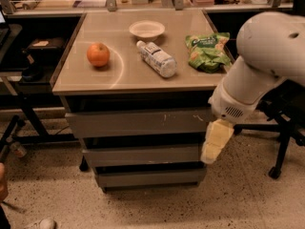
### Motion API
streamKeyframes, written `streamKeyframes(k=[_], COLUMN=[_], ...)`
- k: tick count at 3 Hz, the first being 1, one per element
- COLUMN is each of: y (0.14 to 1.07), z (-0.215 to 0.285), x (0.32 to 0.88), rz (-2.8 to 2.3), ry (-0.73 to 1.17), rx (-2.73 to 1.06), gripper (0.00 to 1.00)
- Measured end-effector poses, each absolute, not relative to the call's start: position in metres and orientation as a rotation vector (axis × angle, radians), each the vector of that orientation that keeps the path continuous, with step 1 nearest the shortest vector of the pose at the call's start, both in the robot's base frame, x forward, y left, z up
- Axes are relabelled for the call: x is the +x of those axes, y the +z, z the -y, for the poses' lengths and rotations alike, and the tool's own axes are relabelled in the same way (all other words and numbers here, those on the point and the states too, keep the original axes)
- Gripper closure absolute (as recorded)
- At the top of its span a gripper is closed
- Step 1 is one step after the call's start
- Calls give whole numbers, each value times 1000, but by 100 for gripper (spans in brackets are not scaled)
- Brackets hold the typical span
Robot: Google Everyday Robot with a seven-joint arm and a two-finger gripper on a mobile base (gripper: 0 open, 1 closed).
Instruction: Open middle drawer
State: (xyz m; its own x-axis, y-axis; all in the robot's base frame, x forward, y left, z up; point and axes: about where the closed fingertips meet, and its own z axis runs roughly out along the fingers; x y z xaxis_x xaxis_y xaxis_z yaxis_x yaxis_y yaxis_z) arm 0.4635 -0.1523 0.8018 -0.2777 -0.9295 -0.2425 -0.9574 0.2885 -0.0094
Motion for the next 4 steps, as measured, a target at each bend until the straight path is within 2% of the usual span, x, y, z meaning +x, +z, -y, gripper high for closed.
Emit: streamKeyframes(k=[2,3,4], y=[670,644,640], z=[113,105,104], x=[436,433,432], rz=[-2541,-2586,-2592], ry=[518,616,630], rx=[-1604,-1568,-1566], gripper=[0,0,0])
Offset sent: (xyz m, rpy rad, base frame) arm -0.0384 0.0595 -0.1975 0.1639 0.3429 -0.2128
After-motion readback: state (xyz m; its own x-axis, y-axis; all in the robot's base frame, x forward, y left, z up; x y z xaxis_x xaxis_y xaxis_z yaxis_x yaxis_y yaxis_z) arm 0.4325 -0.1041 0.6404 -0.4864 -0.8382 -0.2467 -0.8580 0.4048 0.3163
